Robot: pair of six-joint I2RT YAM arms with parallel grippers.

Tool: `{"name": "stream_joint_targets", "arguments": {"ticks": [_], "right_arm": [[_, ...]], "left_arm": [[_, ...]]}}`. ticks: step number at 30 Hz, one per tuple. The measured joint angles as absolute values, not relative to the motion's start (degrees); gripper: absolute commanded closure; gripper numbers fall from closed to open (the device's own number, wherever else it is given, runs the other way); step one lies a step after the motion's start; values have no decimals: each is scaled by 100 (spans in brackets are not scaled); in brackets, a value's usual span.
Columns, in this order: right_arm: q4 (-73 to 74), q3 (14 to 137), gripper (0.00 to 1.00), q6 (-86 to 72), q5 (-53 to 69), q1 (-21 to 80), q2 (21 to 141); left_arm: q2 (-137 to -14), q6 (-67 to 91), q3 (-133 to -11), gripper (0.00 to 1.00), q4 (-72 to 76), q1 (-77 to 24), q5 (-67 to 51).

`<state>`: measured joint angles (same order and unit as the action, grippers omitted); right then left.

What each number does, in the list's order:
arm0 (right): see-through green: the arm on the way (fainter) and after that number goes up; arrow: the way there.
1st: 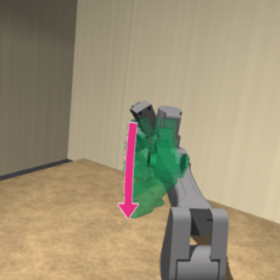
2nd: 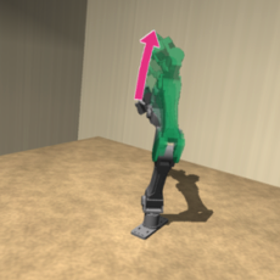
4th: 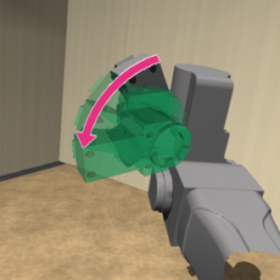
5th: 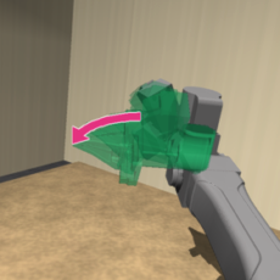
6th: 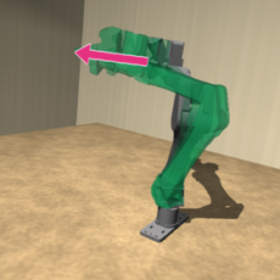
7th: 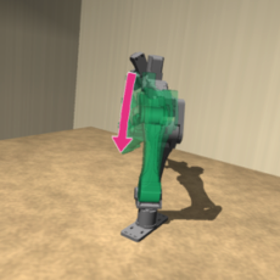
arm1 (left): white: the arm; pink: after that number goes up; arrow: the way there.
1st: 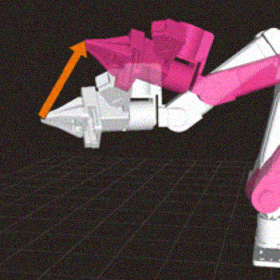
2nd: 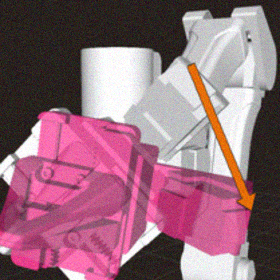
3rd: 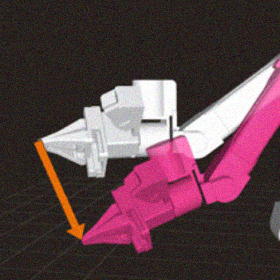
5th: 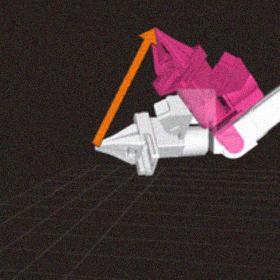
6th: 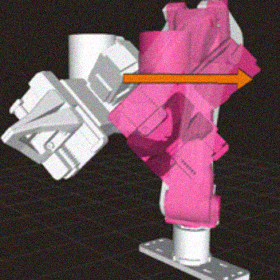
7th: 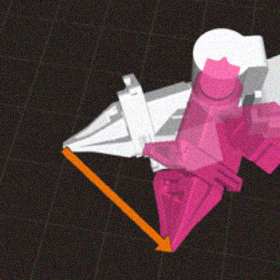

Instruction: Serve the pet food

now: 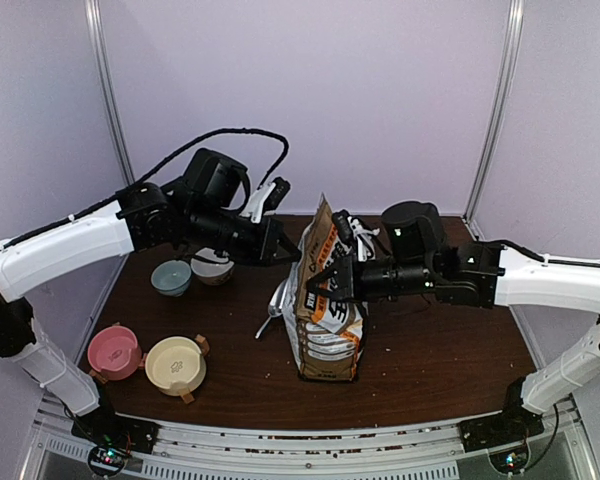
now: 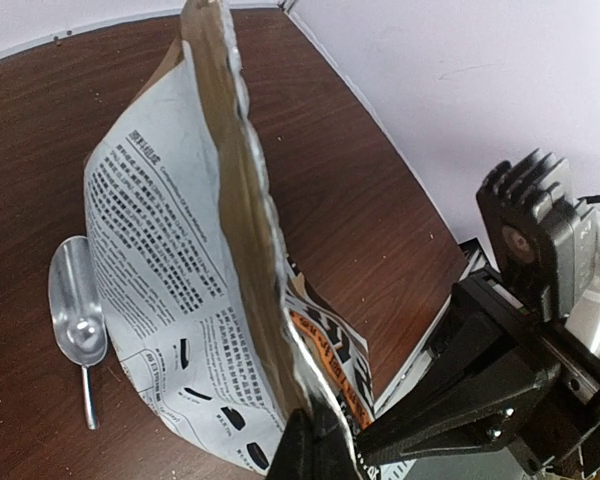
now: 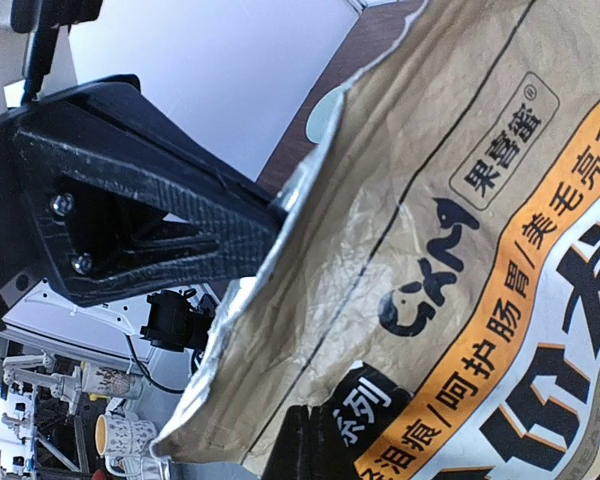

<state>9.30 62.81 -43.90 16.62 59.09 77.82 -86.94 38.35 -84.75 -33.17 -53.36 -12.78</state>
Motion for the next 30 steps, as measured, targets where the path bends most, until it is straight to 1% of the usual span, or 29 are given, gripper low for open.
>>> {"name": "stream_joint_targets", "arguments": {"ticks": [6, 8, 11, 14, 19, 23, 30], "right_arm": [[1055, 6278, 100, -4416, 1599, 5916, 7780], [1055, 6278, 89, -4462, 1540, 5916, 7771], [1103, 6316, 76, -4552, 1374, 5916, 7730], [1398, 6613, 71, -4609, 1085, 5913, 7728], [1697, 7269, 69, -4698, 698, 5811, 7815], [1885, 7758, 69, -4694, 554, 5732, 8125], [2285, 8252, 78, -4670, 419, 5710, 8672]], "left_arm": [[-8654, 3889, -8460, 100, -3402, -5336, -1118], [-8639, 3898, -8438, 100, -3389, -5336, -1120], [-8602, 3916, -8372, 100, -3326, -5336, -1151], [-8582, 3920, -8311, 100, -3234, -5336, -1223], [-8580, 3940, -8246, 100, -3070, -5334, -1369], [-8580, 3938, -8217, 100, -2989, -5332, -1437], [-8580, 3938, -8215, 100, -2961, -5330, -1481]]}}
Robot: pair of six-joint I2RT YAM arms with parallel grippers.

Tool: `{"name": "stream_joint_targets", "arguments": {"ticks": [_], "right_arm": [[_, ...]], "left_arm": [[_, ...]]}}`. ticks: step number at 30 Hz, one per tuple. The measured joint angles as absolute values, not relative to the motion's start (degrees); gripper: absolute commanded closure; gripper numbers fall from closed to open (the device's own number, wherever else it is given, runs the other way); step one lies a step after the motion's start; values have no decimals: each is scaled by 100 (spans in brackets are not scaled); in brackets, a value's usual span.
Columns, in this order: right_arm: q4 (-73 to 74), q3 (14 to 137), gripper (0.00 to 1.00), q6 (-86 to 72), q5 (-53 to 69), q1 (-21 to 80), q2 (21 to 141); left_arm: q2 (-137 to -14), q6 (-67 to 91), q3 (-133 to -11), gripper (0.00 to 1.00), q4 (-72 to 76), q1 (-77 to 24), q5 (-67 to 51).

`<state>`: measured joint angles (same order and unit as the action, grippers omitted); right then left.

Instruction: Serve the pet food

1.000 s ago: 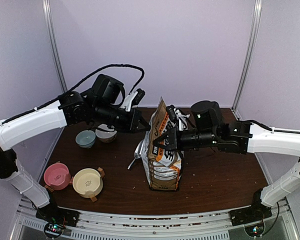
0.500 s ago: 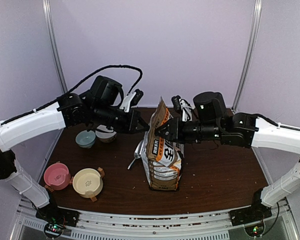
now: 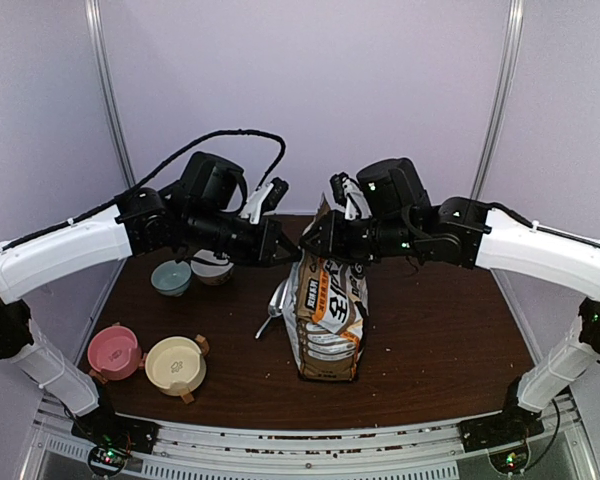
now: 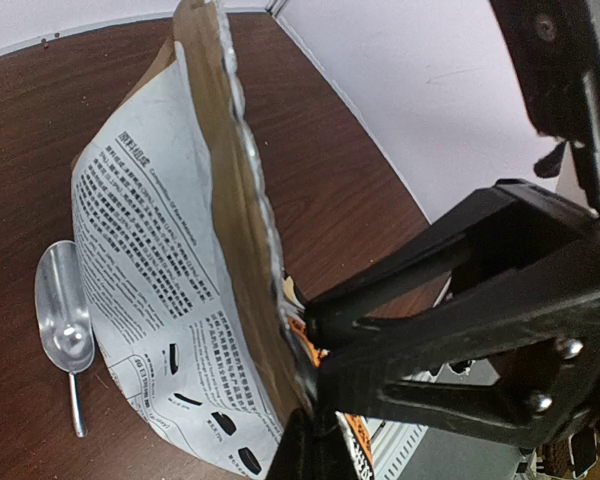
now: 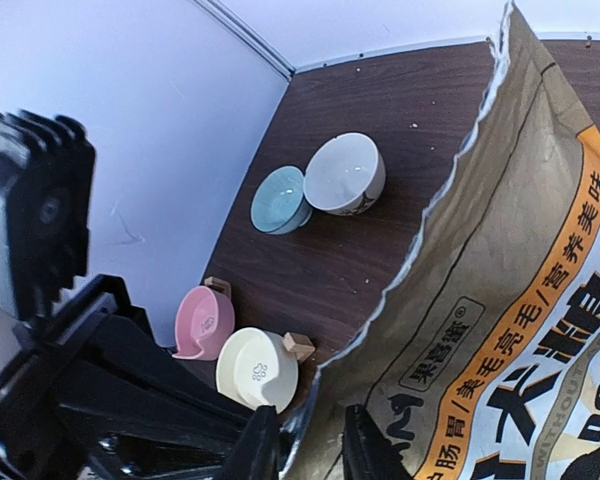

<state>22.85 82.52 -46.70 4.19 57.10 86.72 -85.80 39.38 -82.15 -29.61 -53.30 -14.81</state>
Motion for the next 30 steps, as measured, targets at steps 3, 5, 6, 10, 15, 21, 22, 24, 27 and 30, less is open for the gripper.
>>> {"name": "stream_joint_targets", "arguments": {"ticks": [3, 5, 6, 10, 15, 21, 22, 24, 27, 30], "right_arm": [[2432, 8252, 79, -4670, 397, 5712, 8739], [2443, 8252, 79, -4674, 397, 5710, 8742], [2443, 8254, 79, -4672, 397, 5712, 8742], [2443, 8254, 81, -4672, 401, 5712, 8744], [2434, 8259, 83, -4670, 451, 5708, 8785], [2368, 8259, 85, -4665, 676, 5680, 8875], [2355, 8259, 87, -4661, 718, 5673, 8886], [2311, 8259, 91, -4659, 816, 5647, 8908], [2231, 8259, 98, -4641, 941, 5625, 8941], [2193, 8259, 100, -4615, 1015, 5614, 8967]], "left_arm": [[-8580, 3938, -8215, 100, -2963, -5330, -1479], [-8580, 3938, -8215, 100, -2961, -5330, -1481], [-8580, 3938, -8215, 100, -2958, -5330, -1481], [-8580, 3931, -8204, 100, -2930, -5328, -1520], [-8565, 3865, -8106, 100, -2805, -5319, -1568], [-8521, 3710, -8016, 100, -2751, -5290, -1594], [-8521, 3682, -8012, 100, -2753, -5286, -1594], [-8521, 3610, -8012, 100, -2759, -5286, -1588], [-8521, 3507, -8012, 100, -2788, -5286, -1566], [-8521, 3433, -8007, 100, -2812, -5286, -1542]]}}
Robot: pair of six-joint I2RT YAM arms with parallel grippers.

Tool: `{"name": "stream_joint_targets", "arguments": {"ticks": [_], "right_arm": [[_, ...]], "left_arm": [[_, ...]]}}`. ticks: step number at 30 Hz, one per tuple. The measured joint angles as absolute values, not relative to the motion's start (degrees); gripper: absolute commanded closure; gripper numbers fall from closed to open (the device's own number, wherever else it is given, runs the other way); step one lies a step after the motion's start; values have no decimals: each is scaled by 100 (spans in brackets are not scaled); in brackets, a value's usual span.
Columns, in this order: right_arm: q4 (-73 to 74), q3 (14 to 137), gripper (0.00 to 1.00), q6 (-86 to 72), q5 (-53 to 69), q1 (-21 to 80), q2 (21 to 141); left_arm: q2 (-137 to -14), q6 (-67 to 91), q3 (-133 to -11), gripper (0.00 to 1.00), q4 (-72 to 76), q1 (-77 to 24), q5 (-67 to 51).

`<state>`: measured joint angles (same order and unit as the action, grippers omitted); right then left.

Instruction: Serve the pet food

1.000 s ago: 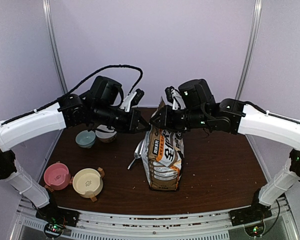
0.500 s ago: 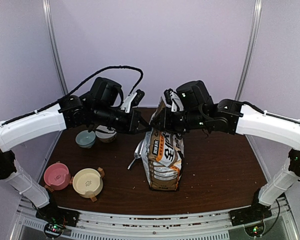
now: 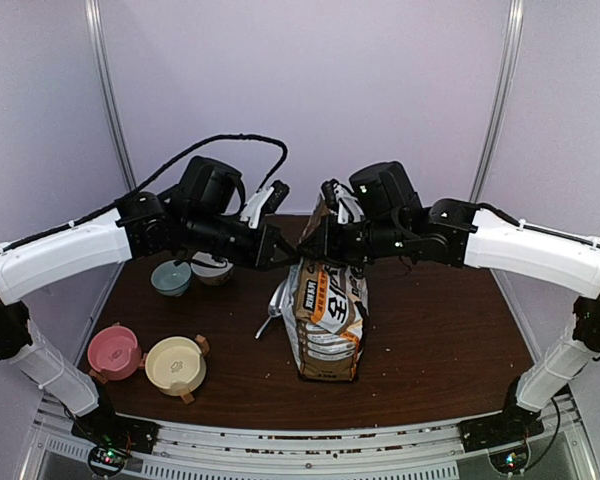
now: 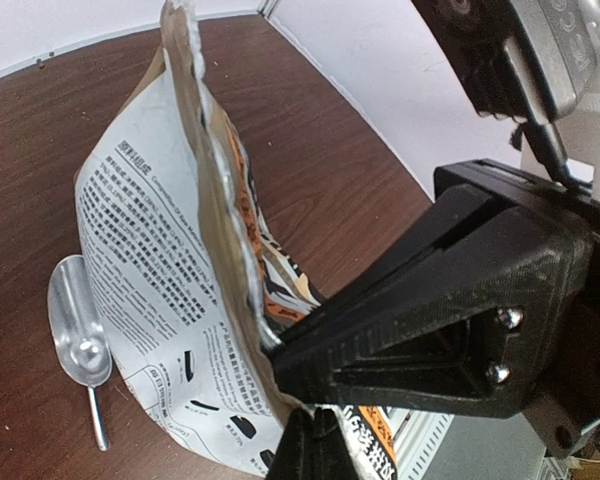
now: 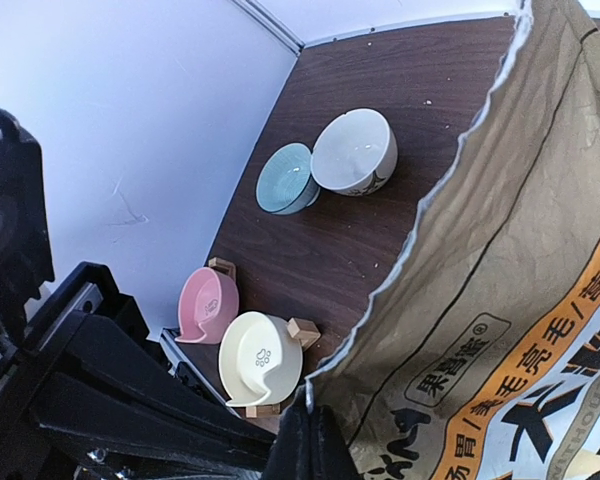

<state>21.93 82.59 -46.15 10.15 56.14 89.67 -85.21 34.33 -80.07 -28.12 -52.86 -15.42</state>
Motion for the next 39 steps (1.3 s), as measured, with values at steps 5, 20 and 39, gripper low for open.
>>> {"name": "stream_joint_targets", "arguments": {"ticks": [5, 20, 39], "right_arm": [[2178, 8259, 100, -4536, 1046, 5601, 8978], [2239, 8252, 100, -4213, 770, 5605, 8927], [2390, 8287, 100, -4040, 456, 5688, 8914]], "left_arm": [[-8517, 3358, -8001, 100, -2814, -5290, -1498], [-8479, 3444, -7996, 100, -2808, -5413, -1140], [-8440, 3507, -7935, 100, -2727, -5450, -956]]}}
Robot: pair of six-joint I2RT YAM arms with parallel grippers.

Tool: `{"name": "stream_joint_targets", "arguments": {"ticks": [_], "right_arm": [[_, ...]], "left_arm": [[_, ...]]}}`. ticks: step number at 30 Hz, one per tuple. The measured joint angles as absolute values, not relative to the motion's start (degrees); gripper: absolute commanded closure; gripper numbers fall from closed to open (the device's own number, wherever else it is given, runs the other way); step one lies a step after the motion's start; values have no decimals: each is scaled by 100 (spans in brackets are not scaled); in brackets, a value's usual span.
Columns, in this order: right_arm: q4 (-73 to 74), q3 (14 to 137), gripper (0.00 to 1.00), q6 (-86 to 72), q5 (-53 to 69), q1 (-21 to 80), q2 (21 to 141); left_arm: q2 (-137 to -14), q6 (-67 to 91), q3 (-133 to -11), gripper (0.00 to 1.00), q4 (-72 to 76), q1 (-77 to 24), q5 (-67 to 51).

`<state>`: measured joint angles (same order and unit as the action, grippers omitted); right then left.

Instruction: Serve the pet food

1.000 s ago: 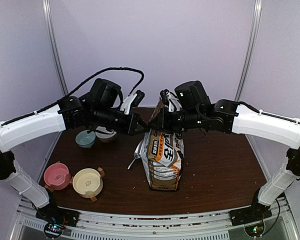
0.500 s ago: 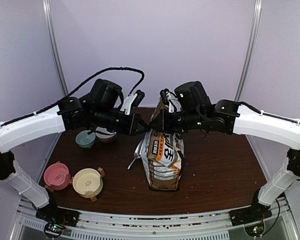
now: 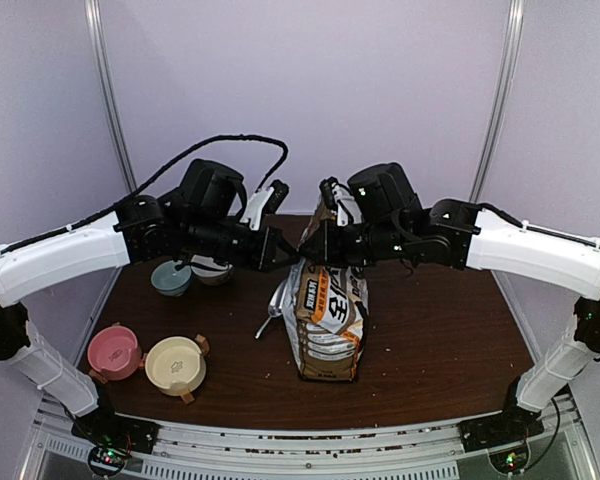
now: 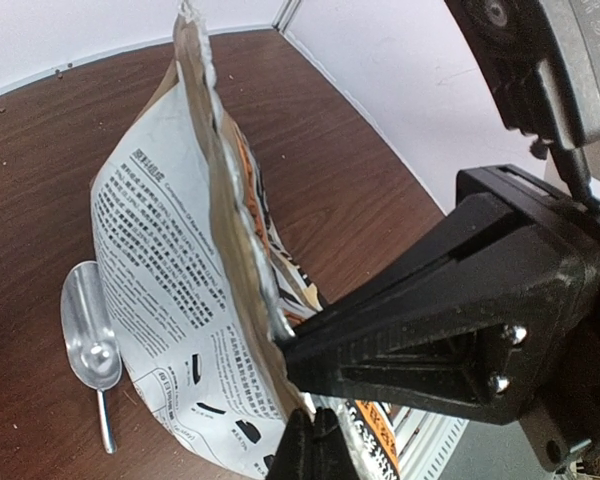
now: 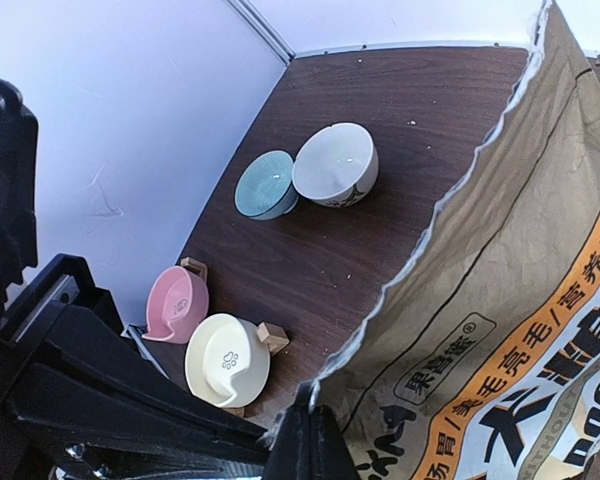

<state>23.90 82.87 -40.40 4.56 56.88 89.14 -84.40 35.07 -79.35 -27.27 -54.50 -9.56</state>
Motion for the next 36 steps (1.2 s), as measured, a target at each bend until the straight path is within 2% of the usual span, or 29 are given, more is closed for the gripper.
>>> {"name": "stream_joint_targets", "arguments": {"ticks": [27, 36], "right_arm": [[2825, 8315, 100, -4023, 180, 5697, 8818], [3186, 8211, 100, -4005, -163, 5680, 8333]], "left_arm": [[-8383, 3562, -7905, 100, -2703, -5461, -808], [-8337, 3664, -7905, 100, -2698, -5472, -735]]}}
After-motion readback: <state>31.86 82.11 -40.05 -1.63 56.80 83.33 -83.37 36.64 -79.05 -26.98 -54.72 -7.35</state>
